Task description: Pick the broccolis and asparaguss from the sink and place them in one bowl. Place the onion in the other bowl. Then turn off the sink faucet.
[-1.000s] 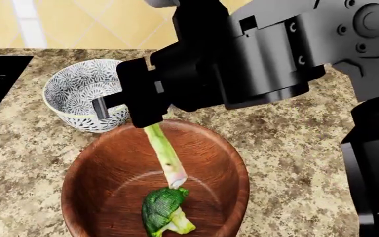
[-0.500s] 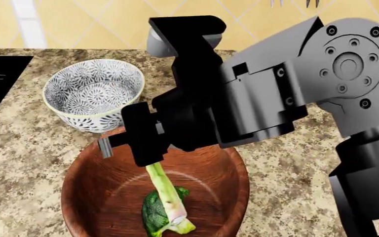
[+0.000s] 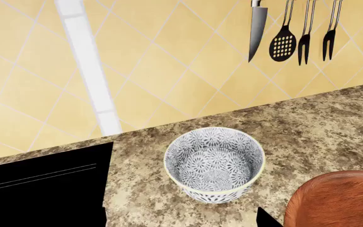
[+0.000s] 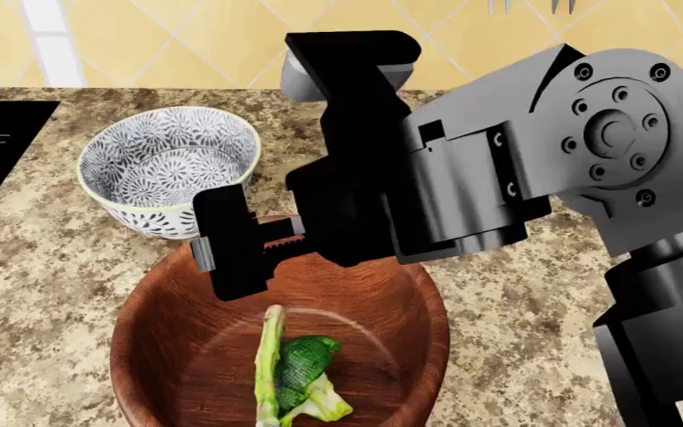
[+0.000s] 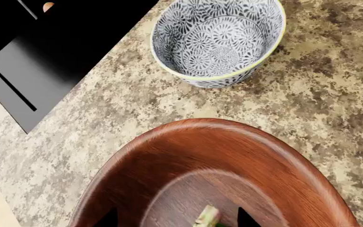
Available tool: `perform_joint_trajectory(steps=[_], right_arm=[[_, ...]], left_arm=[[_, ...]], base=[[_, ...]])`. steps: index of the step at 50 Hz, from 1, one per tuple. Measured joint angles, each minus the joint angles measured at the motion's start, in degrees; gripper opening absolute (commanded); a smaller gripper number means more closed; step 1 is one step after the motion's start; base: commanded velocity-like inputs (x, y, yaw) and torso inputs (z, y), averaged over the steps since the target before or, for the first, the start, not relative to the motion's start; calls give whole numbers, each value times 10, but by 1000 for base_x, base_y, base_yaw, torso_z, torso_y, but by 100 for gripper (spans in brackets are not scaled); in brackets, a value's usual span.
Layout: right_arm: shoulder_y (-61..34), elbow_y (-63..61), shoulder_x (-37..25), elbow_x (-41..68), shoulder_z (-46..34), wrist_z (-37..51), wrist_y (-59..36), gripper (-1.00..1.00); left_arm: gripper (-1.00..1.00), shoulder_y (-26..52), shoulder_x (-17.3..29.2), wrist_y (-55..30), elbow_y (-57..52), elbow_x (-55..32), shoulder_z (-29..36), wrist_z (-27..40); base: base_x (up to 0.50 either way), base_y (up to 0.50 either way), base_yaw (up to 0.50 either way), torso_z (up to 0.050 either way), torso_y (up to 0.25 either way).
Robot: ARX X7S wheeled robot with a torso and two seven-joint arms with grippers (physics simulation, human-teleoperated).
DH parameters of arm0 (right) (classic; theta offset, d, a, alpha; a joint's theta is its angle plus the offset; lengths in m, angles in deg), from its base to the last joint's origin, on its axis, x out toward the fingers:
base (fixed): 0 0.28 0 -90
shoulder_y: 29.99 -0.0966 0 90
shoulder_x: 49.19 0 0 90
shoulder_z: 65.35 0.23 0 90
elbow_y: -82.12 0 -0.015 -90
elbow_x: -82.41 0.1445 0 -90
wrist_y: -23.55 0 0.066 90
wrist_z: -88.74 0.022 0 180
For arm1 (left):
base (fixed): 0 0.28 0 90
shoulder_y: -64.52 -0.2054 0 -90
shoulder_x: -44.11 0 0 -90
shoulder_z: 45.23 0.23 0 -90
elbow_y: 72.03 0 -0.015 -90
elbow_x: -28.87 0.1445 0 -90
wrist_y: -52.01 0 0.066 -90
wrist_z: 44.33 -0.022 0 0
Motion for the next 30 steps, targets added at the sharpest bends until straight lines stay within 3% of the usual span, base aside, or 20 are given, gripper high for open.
perform_joint_trajectory(steps=[7, 13, 30], right_arm=[[-17, -23, -20, 6, 17, 22, 17, 100], [-2, -118, -75, -6, 46, 64, 51, 100], [241, -477, -295, -149, 174, 130, 250, 100]], left_arm=[[100, 8, -6, -4, 3, -1, 1, 1], [100, 14, -18, -6, 7, 2, 4, 3], [100, -9, -76, 38, 16, 87, 17, 16]], base=[[0, 0, 0, 0, 0], [0, 0, 0, 0, 0], [0, 0, 0, 0, 0]])
